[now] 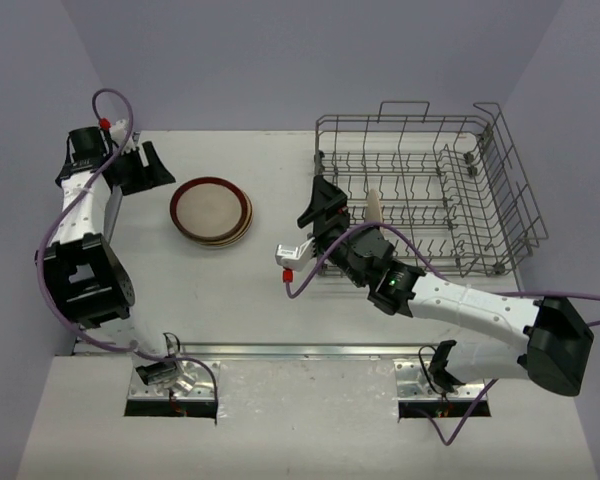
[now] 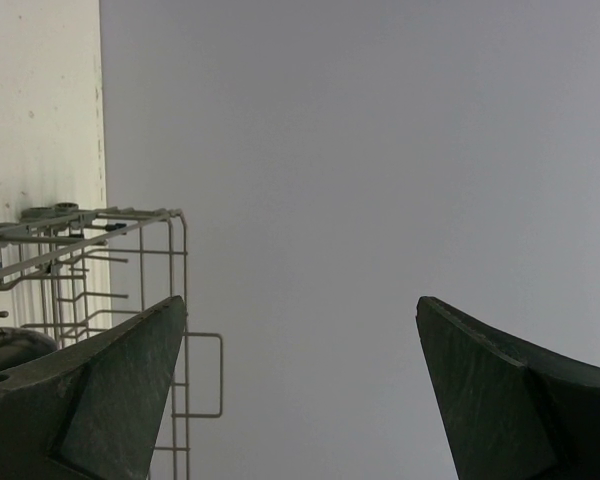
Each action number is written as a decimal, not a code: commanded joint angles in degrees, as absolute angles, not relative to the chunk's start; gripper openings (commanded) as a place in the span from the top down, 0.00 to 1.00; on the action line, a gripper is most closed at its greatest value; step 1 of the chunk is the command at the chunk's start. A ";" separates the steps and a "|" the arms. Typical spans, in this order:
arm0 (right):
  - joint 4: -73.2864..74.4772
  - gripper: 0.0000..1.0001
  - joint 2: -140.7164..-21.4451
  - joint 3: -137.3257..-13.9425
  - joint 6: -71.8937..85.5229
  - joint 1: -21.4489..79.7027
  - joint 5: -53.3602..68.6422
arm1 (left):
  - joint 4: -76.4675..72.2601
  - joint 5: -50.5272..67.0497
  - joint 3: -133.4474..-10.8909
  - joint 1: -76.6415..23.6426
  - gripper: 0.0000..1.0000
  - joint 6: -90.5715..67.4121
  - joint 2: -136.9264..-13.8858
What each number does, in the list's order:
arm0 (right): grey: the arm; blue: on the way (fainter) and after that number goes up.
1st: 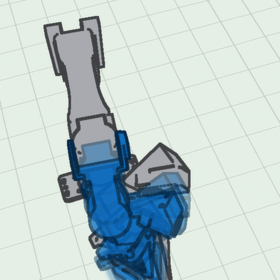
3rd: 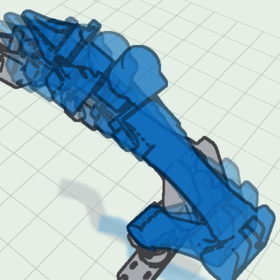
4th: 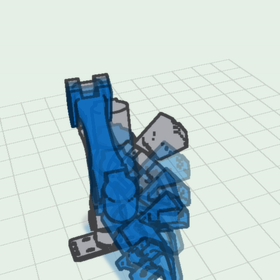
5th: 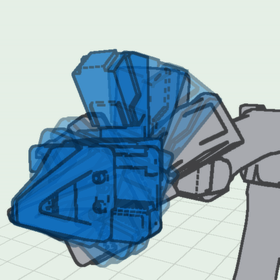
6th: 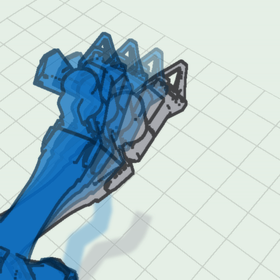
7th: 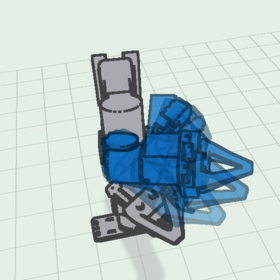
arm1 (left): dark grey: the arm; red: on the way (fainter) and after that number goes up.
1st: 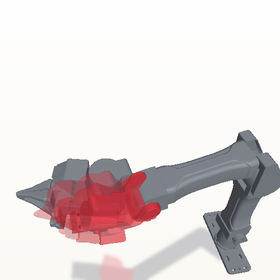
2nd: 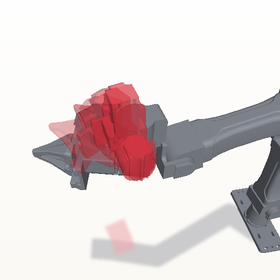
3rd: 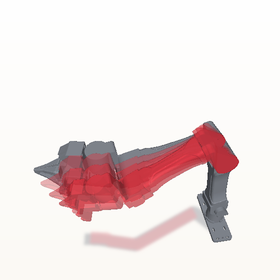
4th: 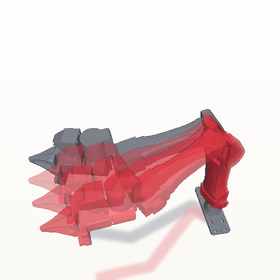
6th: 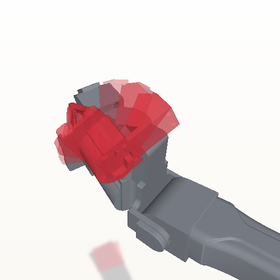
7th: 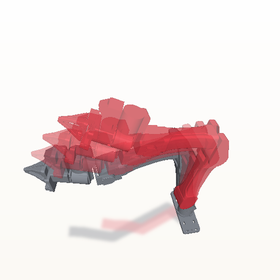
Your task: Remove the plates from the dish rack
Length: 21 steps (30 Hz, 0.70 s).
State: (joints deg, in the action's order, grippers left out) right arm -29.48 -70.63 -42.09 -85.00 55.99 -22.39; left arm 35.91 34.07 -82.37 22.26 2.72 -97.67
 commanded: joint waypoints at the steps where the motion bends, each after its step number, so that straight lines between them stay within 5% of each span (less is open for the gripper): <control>1: -30.72 0.01 -69.83 -46.35 -81.88 55.33 -26.09 | 29.72 14.89 -81.04 18.42 0.31 5.93 -88.21; 5: -19.75 0.01 -71.22 -55.77 -69.11 52.75 -29.92 | 26.61 6.84 -76.29 16.67 0.32 7.07 -83.41; 12: 32.32 0.01 -79.72 -89.65 -19.10 33.53 -22.11 | 22.46 1.96 -69.64 13.68 0.41 6.42 -75.38; 21: 46.34 0.03 -80.80 -81.63 -0.25 18.62 -1.85 | 21.53 -5.52 -64.65 -3.24 0.38 7.77 -69.67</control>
